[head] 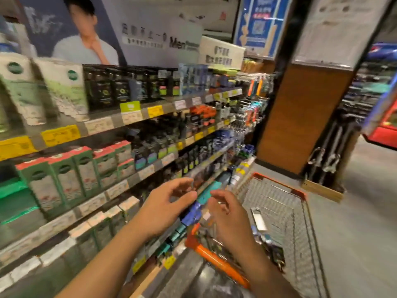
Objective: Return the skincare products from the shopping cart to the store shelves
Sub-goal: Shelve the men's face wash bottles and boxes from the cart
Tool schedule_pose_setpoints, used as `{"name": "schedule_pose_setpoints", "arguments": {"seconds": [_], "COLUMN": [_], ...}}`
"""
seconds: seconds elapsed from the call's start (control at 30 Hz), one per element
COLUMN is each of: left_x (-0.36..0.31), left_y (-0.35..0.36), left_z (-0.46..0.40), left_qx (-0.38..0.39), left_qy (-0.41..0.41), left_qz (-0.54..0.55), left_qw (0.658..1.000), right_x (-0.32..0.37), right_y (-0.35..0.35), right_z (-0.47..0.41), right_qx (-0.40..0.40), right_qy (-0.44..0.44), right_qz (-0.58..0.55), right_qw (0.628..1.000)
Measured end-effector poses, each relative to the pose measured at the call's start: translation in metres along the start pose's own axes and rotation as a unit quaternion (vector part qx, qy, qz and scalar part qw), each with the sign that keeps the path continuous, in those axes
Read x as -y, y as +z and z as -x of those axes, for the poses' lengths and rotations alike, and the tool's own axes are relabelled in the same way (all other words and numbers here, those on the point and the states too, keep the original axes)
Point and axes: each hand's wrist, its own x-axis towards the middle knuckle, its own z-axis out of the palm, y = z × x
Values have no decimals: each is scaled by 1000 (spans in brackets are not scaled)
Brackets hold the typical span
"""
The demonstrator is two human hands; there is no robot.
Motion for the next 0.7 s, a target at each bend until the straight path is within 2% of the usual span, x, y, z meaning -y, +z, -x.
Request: {"name": "schedule_pose_setpoints", "arguments": {"seconds": [0.23, 0.37, 0.47, 0.57, 0.63, 0.7], "left_x": [2, 12, 18, 38, 66, 89], "left_y": [101, 157, 195, 222, 234, 242], "left_z": [4, 1, -4, -13, -17, -12], "left_qx": [104, 115, 157, 192, 231, 276], "left_qy": [-65, -99, -82, -27, -10, -15], "left_qz": [-15, -15, -80, -185, -284, -404], "left_qw": [992, 988, 981, 963, 931, 872], "right_x": [-73, -116, -155, -190, -207, -219], "right_y": [-83, -118, -140, -155, -158, -157], "right_z": [63, 92, 101, 110, 118, 122], "right_qx": [-126, -171, -162, -148, -74, -13], "right_qy": [95, 137, 187, 199, 238, 277], "right_qz": [-14, 27, 147, 296, 400, 467], "right_qw": [987, 975, 958, 922, 882, 840]}}
